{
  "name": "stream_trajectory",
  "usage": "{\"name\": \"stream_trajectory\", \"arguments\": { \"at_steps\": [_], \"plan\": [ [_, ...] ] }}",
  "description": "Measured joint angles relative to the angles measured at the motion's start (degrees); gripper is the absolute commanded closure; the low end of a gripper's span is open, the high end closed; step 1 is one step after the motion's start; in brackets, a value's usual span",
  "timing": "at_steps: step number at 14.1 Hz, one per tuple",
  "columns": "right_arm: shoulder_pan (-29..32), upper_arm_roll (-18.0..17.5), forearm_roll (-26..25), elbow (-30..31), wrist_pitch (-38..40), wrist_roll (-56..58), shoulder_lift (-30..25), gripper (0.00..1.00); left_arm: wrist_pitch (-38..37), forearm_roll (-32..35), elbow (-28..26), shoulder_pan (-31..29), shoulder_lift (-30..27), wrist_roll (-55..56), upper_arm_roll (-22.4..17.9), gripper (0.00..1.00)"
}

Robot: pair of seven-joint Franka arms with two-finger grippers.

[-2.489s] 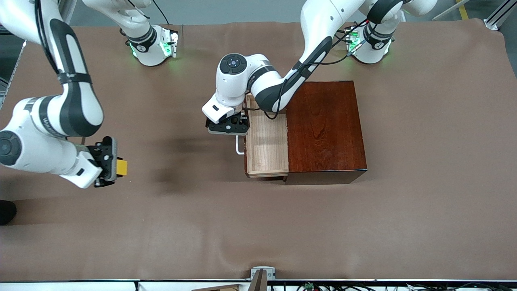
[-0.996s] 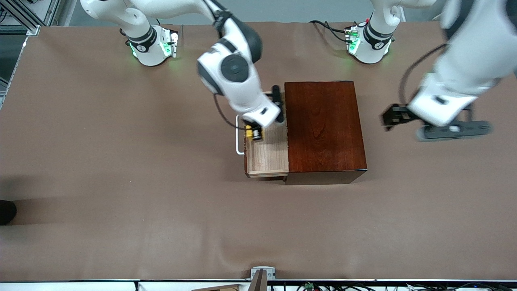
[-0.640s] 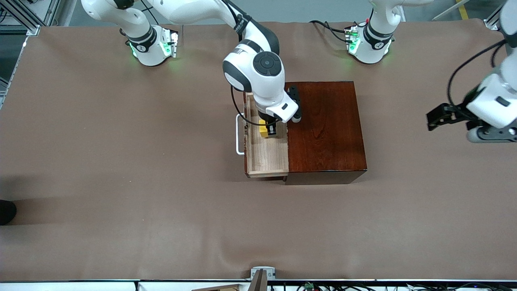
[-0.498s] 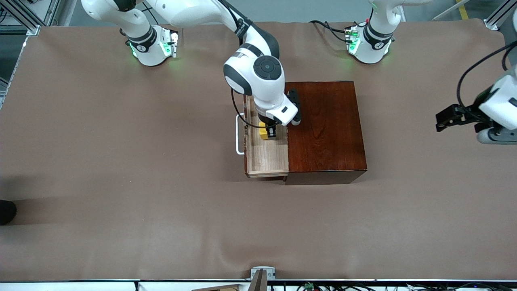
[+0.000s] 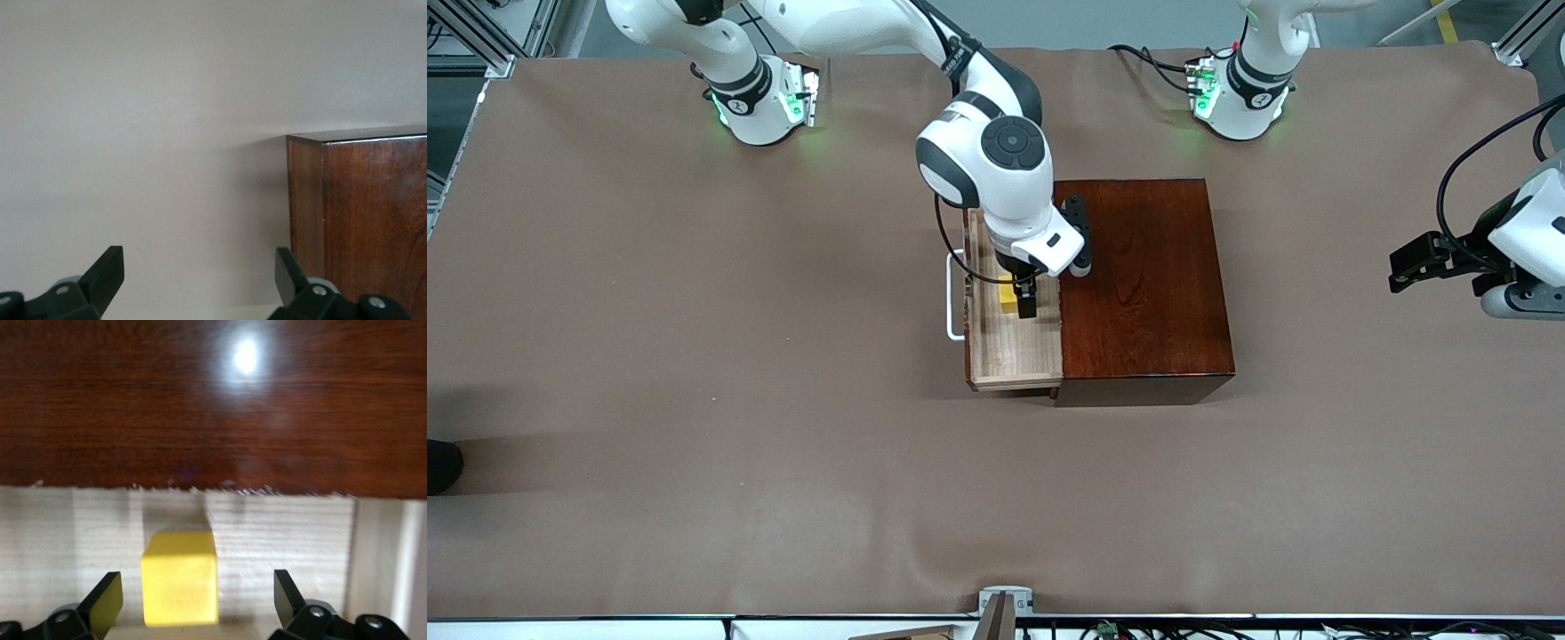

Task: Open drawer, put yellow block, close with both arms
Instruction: 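Lower the yellow cube into the open drawer and open the right gripper, then withdraw the right gripper from the drawer toward its rest side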

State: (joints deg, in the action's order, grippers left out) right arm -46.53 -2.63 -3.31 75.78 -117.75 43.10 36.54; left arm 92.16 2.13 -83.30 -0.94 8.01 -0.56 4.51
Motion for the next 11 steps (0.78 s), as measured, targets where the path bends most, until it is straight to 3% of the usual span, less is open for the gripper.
{"name": "stream_trajectory", "arguments": {
  "at_steps": [3,6,11],
  "plan": [
    [2.9,1.0,0.0,-0.8,10.4,-4.0,-5.1,0.00,0.5,0.0,0.0,0.0,0.0,0.0,0.0,0.00],
    [11.3,1.5,-0.1,-0.8,19.0,-5.1,-10.4,0.00,0.6,0.0,-0.1,0.0,0.0,0.1,0.0,0.00],
    [26.1,1.8,-0.2,1.0,21.9,-7.5,-15.1,0.00,0.6,0.0,-0.1,0.3,0.0,-1.4,0.1,0.00]
  ]
}}
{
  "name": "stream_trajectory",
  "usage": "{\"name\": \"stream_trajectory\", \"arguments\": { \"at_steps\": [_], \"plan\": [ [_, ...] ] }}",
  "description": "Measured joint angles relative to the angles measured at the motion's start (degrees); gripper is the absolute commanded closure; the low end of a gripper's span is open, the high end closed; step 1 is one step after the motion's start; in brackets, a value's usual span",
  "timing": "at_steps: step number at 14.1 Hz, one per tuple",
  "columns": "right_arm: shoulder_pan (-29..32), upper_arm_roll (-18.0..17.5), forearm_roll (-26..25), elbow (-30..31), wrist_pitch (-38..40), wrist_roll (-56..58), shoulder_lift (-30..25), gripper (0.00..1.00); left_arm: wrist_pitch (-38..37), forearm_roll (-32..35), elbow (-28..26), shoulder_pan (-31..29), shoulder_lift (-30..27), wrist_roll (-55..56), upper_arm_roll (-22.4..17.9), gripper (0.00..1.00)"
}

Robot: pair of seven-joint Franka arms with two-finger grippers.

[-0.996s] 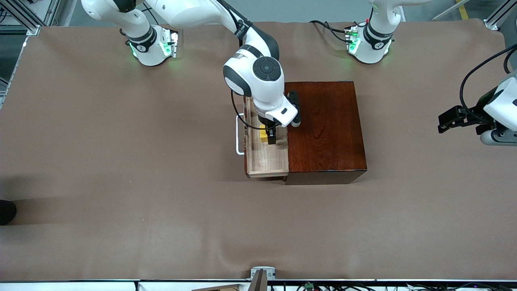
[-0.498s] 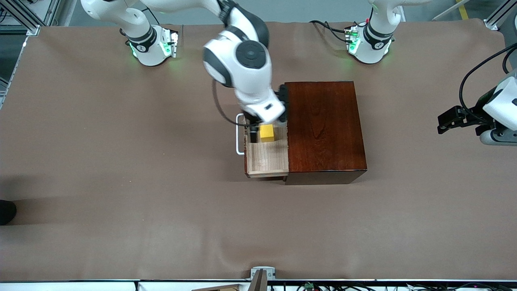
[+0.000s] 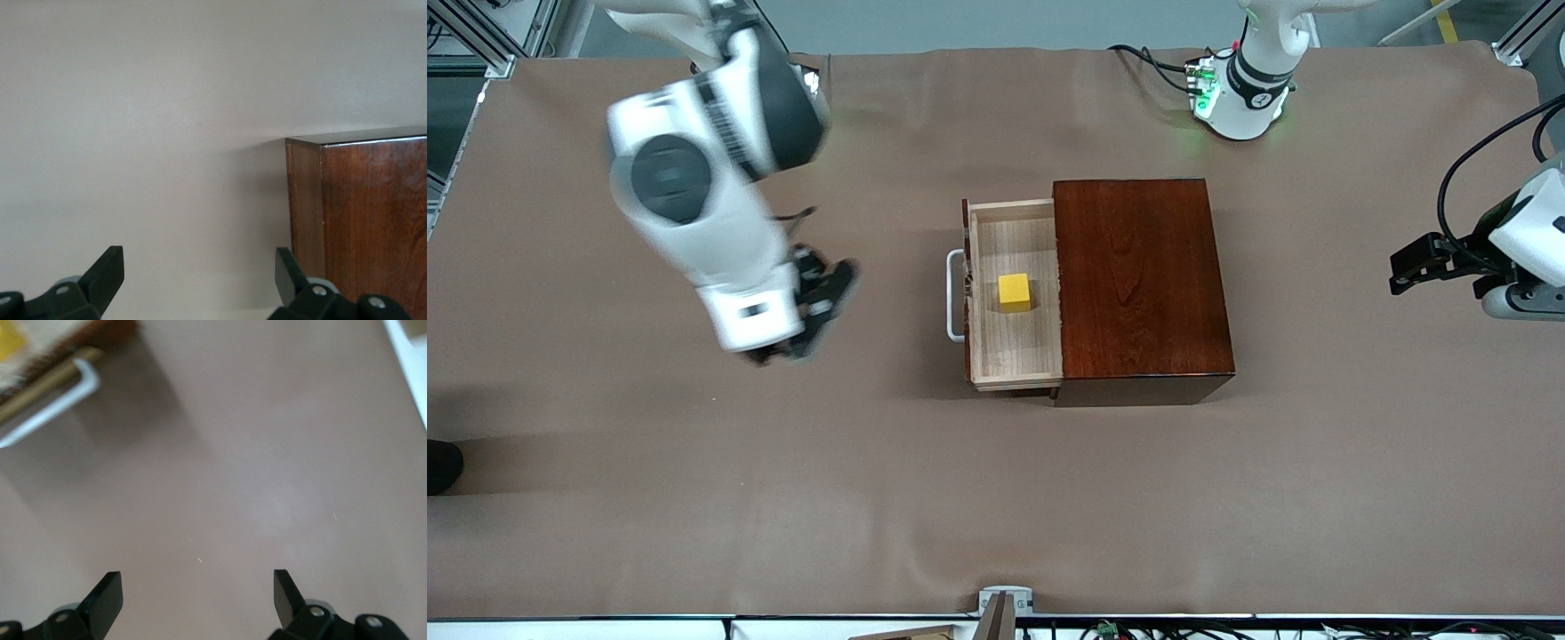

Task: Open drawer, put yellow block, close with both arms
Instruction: 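Withdraw the right gripper from the drawer toward its rest side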

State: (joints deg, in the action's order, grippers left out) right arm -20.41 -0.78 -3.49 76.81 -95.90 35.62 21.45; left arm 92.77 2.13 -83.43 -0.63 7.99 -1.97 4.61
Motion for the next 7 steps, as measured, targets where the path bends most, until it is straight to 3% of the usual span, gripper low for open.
{"name": "stream_trajectory", "arguments": {
  "at_steps": [7],
  "plan": [
    [15.2,-0.9,0.0,6.8,1.6,-13.1,-9.2,0.00,0.4,0.0,-0.9,2.3,1.1,-10.6,4.2,0.00]
  ]
}}
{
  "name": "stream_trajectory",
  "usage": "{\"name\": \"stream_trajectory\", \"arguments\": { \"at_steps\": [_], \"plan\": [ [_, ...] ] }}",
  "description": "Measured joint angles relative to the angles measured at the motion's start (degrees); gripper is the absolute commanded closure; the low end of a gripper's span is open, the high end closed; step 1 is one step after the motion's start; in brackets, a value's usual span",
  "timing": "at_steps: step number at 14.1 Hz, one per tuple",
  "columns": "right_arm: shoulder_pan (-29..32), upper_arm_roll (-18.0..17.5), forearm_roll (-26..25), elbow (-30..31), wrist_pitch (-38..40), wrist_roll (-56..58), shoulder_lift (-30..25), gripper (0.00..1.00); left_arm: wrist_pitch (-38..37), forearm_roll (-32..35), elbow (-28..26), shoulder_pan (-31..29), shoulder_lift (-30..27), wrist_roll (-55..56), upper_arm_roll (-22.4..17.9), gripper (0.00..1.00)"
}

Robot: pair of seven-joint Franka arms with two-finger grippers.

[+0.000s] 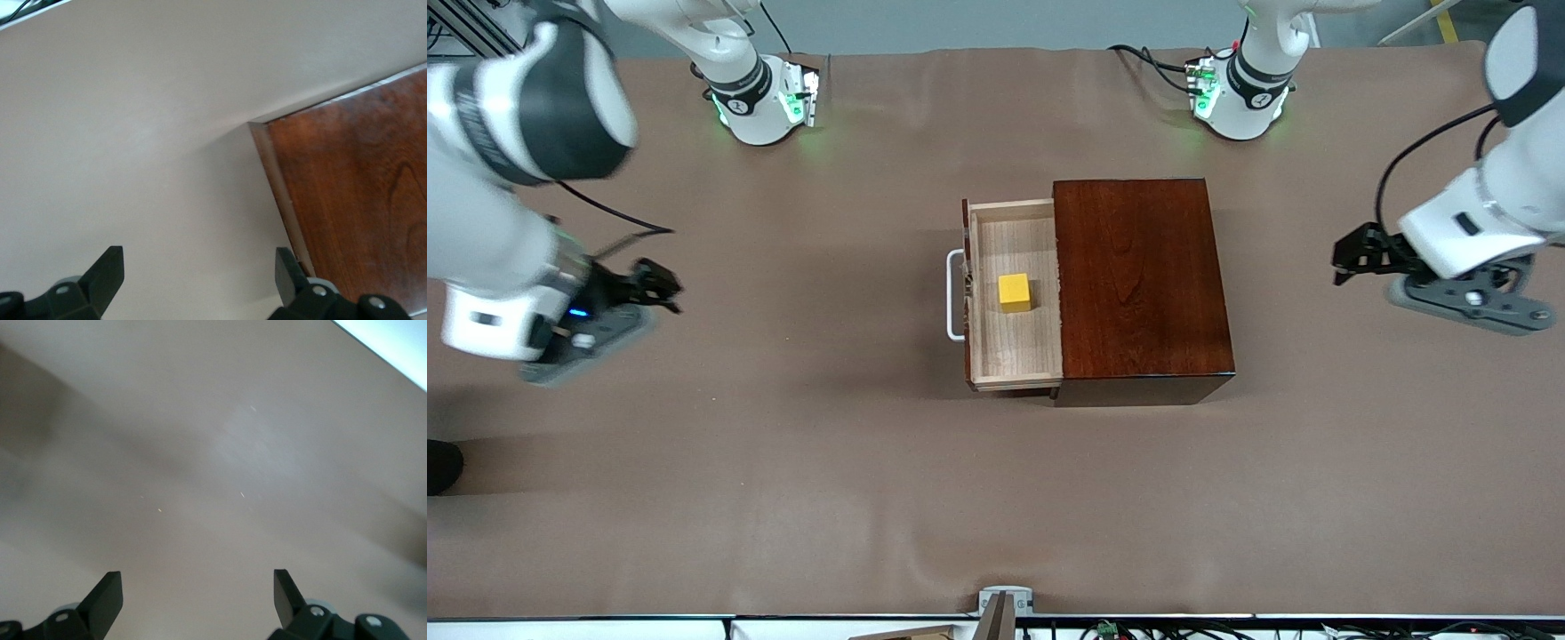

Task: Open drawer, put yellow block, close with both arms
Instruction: 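Withdraw the right gripper from the drawer toward its rest side, then move the left gripper to the drawer handle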

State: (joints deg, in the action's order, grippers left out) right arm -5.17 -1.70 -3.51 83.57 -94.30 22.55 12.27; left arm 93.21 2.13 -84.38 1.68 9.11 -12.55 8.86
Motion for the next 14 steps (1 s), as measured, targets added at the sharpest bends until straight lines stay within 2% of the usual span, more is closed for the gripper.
{"name": "stream_trajectory", "arguments": {
  "at_steps": [4,8,10,14],
  "plan": [
    [2.9,-0.8,0.0,4.0,5.5,-14.5,-7.1,0.00,0.9,-0.1,1.1,1.6,2.1,-10.4,7.7,0.00],
    [3.2,0.3,0.2,4.5,8.6,-18.6,-9.3,0.00,1.8,-0.3,5.2,9.1,6.5,-12.0,16.1,0.00],
    [3.3,1.8,1.2,4.5,9.3,-18.7,-9.5,0.00,5.5,-0.5,7.3,14.7,10.5,-12.0,17.9,0.00],
    [3.3,3.5,2.7,4.5,9.5,-18.7,-9.5,0.00,18.5,-0.5,9.6,25.9,20.6,-12.0,18.0,0.00]
  ]
}}
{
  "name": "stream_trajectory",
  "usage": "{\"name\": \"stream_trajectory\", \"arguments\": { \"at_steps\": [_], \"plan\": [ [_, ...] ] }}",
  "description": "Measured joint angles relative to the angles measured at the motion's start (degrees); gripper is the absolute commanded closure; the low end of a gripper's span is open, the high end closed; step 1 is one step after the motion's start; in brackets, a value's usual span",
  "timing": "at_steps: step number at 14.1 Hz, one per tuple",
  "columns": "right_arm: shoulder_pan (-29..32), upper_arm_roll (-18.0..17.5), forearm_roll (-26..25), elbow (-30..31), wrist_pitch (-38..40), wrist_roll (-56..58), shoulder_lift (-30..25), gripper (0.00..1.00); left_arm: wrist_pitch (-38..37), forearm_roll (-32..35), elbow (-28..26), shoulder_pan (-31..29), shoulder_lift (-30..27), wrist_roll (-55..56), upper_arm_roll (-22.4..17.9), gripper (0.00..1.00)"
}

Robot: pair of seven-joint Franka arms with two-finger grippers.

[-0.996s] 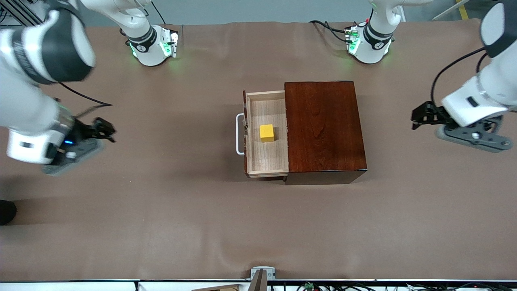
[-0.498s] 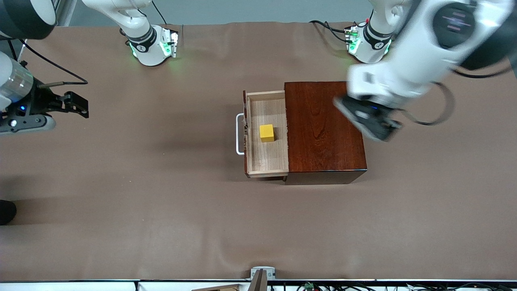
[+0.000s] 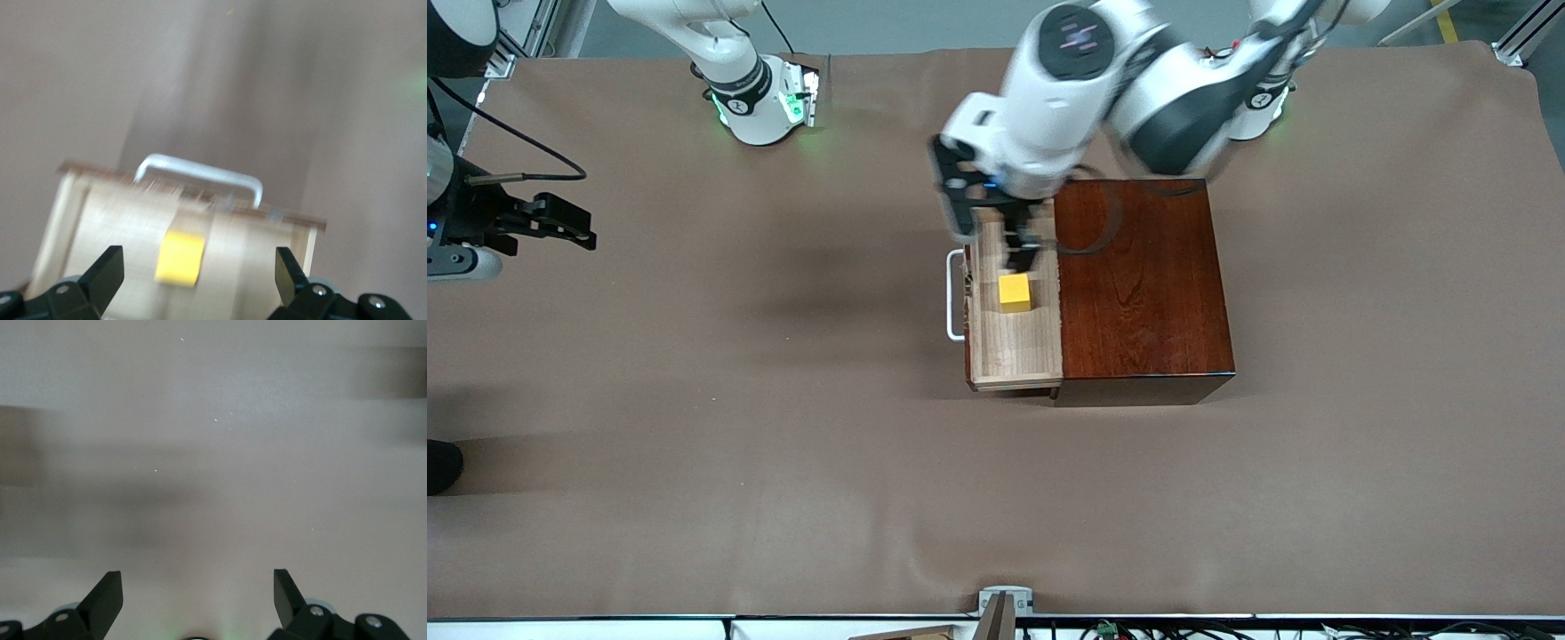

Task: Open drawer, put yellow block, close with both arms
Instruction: 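Move the left gripper to the drawer handle, then push the drawer shut into the box with the left gripper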

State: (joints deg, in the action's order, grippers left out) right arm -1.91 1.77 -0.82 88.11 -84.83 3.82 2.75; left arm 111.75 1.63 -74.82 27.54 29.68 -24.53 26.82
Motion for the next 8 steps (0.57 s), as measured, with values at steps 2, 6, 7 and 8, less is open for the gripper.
{"name": "stream_trajectory", "arguments": {
  "at_steps": [2,6,7,8],
  "plan": [
    [0.0,0.0,0.1,0.0,-0.3,0.0,0.0,0.00,6.4,0.0,0.2,2.8,4.6,-0.1,-0.5,0.00],
    [0.1,0.1,0.1,0.0,-0.4,-0.1,0.0,0.00,13.2,0.0,1.2,11.3,11.6,-4.3,-10.1,0.00],
    [0.2,0.1,0.1,0.0,-0.4,-0.2,0.0,0.00,13.5,0.0,1.5,13.8,12.5,-4.6,-13.0,0.00],
    [0.5,0.2,0.1,0.0,-0.3,-0.2,0.0,0.00,13.5,0.0,1.6,15.7,13.0,-4.6,-15.0,0.00]
  ]
}}
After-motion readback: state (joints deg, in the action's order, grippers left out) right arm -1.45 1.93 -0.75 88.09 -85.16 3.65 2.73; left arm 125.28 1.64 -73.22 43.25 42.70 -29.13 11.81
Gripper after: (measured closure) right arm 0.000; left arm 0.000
